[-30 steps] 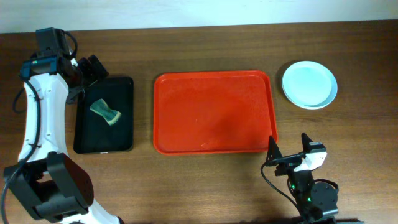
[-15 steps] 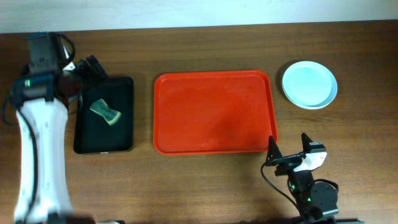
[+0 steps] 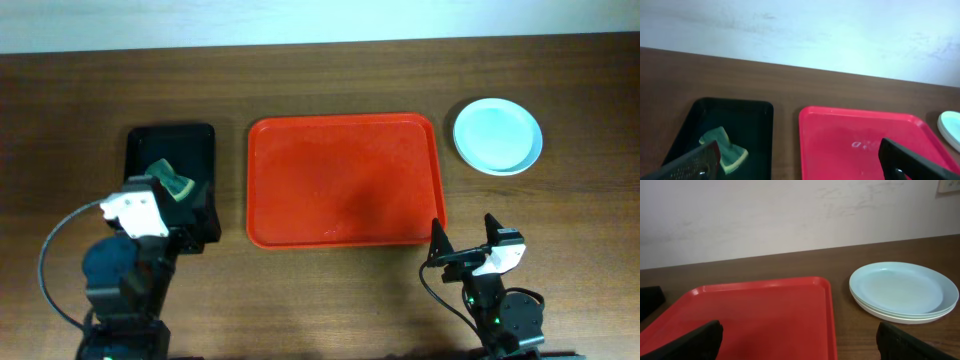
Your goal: Clean dirty plates on tray and stack at the side
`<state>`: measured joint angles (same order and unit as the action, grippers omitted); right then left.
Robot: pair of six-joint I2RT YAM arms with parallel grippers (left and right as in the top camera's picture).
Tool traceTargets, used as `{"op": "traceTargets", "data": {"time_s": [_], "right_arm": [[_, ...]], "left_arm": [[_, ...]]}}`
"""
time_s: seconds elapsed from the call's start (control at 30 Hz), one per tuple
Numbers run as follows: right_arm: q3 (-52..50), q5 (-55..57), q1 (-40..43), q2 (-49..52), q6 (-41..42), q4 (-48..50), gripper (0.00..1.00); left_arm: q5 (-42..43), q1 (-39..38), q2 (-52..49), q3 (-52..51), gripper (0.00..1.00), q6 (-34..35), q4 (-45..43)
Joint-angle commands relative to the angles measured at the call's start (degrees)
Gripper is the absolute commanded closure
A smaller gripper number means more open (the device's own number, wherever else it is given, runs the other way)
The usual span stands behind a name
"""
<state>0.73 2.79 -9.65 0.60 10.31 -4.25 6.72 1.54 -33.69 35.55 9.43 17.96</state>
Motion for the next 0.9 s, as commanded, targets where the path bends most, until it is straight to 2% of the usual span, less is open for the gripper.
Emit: {"op": "traceTargets", "data": {"time_s": [0.0,0.17,0.33,0.47,0.6,0.67,0.8,0.87], "right_arm": [[-0.4,0.5,-0.5,-0.4,-0.4,-0.2,0.02],[-0.4,0.5,-0.5,-0.4,-0.4,-0.2,0.02],[-0.4,0.5,-0.5,-0.4,-0.4,-0.2,0.02],[-0.4,0.5,-0.5,-0.4,-0.4,-0.2,0.02],[-0.4,0.5,-0.5,-0.4,-0.4,-0.2,0.01],[-0.4,0.5,-0.5,-0.4,-0.4,-0.2,0.01],[-0.4,0.5,-0.5,-0.4,-0.4,-0.2,0.01],[-0.4,0.5,-0.5,-0.4,-0.4,-0.2,0.02]], "left_arm": [[0.9,-0.2,7.5,-8.3,0.01,-1.7,-5.5],[-0.2,-0.2,19.1,-19.6,0.01,-2.3,-9.3],[-1.6,0.1,28.3,-29.8,0.01,-2.3,-21.0],[-3.4,0.1,32.5,-34.8,0.01,-2.3,-26.6],[-3.7,0.4,33.4,-35.1,0.01,-9.8,-25.9],[-3.8,1.3,33.4,-35.1,0.01,-14.4,-22.5],[-6.8,2.1,33.4,-35.1,0.01,-14.5,-13.3],[-7.3,2.1,33.4,-35.0,0.01,-14.5,-13.1]]}}
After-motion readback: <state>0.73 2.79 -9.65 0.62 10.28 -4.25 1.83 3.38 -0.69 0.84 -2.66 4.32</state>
